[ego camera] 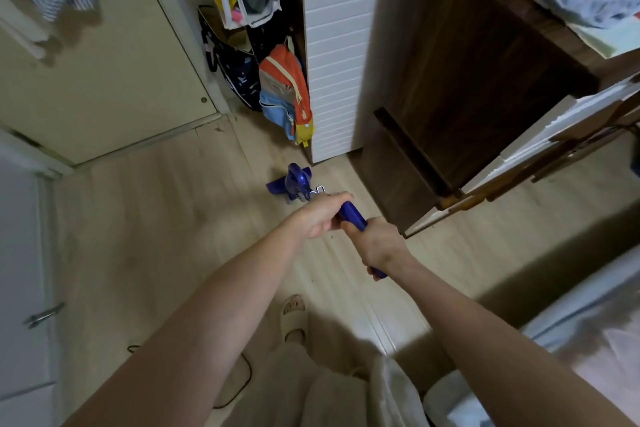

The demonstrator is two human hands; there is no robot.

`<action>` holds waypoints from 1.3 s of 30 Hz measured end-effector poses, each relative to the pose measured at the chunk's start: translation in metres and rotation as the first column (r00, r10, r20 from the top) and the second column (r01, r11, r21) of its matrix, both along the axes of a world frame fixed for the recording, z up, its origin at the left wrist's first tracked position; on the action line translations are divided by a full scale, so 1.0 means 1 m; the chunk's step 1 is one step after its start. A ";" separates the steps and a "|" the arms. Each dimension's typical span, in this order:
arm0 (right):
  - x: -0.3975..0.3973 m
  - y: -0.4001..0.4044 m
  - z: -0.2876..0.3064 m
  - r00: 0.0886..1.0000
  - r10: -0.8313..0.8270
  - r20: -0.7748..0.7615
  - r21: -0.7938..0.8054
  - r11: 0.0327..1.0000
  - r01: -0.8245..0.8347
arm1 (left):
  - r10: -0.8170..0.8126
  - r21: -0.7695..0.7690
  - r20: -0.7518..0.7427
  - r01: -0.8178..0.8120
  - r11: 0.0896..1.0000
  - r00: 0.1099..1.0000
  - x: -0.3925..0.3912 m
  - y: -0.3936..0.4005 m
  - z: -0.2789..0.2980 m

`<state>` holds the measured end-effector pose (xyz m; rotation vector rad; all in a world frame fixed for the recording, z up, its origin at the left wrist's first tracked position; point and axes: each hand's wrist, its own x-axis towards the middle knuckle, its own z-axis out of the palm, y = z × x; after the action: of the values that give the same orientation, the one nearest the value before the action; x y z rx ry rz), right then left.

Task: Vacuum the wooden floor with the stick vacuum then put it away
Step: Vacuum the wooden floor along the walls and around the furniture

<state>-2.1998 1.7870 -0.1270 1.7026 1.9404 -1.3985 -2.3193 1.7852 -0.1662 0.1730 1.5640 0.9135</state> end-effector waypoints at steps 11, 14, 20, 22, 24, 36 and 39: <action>-0.095 0.006 -0.040 0.995 -0.093 -0.032 0.009 0.996 0.093 | -0.069 -0.065 -0.159 0.059 0.996 0.985 -0.086 0.028 -0.030; -0.098 0.013 -0.039 0.992 -0.121 -0.034 -0.021 0.992 0.121 | -0.117 -0.058 -0.132 0.110 0.992 0.984 -0.097 0.036 -0.033; -0.088 0.011 -0.022 0.988 -0.138 -0.066 -0.099 0.986 0.131 | -0.164 -0.041 -0.080 0.161 0.986 0.983 -0.097 0.028 -0.027; -0.095 0.015 -0.025 0.988 -0.132 -0.074 -0.091 0.988 0.125 | -0.148 -0.040 -0.086 0.145 0.989 0.985 -0.102 0.031 -0.027; -0.104 0.022 -0.031 0.990 -0.119 -0.071 -0.076 0.991 0.113 | -0.112 -0.040 -0.101 0.108 0.993 0.989 -0.107 0.037 -0.030; -0.076 0.037 -0.053 1.000 -0.002 -0.030 -0.080 0.997 0.000 | -0.031 -0.047 0.011 0.031 0.998 0.999 -0.088 0.041 -0.055; -0.059 0.023 -0.046 0.999 -0.017 -0.046 -0.112 0.994 0.012 | -0.022 -0.038 0.062 0.025 0.999 0.998 -0.071 0.025 -0.051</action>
<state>-2.2586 1.8101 -0.1732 1.6510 1.8397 -1.5350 -2.3908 1.8106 -0.2174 0.1340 1.5190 0.8615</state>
